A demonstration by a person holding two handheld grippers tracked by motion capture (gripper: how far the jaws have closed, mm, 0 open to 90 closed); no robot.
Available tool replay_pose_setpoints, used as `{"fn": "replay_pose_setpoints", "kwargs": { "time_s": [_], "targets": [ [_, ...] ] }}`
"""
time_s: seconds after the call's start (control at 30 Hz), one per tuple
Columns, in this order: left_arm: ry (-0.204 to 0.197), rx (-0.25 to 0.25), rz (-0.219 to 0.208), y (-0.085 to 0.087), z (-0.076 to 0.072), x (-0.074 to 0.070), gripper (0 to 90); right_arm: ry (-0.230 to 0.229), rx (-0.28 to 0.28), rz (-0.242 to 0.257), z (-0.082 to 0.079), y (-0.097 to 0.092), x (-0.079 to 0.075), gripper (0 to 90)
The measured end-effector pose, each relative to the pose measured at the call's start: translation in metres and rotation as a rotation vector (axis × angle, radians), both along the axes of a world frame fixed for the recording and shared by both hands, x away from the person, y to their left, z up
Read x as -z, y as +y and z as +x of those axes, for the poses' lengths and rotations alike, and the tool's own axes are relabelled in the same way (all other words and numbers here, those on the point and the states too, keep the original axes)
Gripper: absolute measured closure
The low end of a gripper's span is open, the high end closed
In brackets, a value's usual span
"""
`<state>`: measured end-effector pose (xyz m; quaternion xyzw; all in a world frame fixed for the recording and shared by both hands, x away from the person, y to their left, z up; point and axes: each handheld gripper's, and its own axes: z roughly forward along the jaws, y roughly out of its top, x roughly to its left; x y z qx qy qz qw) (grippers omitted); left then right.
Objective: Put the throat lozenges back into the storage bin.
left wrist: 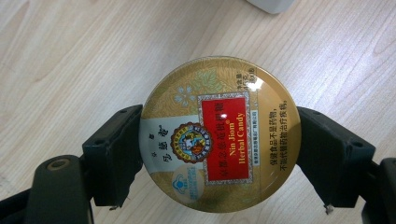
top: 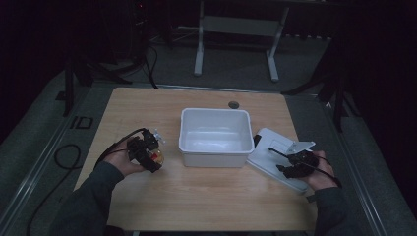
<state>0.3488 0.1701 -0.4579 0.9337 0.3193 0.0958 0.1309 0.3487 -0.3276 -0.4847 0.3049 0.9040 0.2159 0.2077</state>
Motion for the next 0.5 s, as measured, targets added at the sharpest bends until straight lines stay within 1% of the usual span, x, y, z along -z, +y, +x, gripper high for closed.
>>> {"fn": "replay_pose_setpoints", "kwargs": {
  "time_s": [0.07, 0.3, 0.5],
  "targets": [
    [0.0, 0.0, 0.0, 0.0, 0.0, -0.001, 20.7, 0.001, -0.001, -0.001, 0.0, 0.0, 0.0, 36.2],
    [-0.021, 0.002, 0.005, 0.002, 0.0, -0.009, 20.7, 0.002, -0.001, 0.002, 0.0, 0.0, 0.0, 36.2],
    [-0.027, 0.008, 0.007, 0.002, 0.0, -0.017, 20.7, 0.003, 0.0, -0.001, 0.001, -0.001, -0.001, 36.2]
  ]
}}
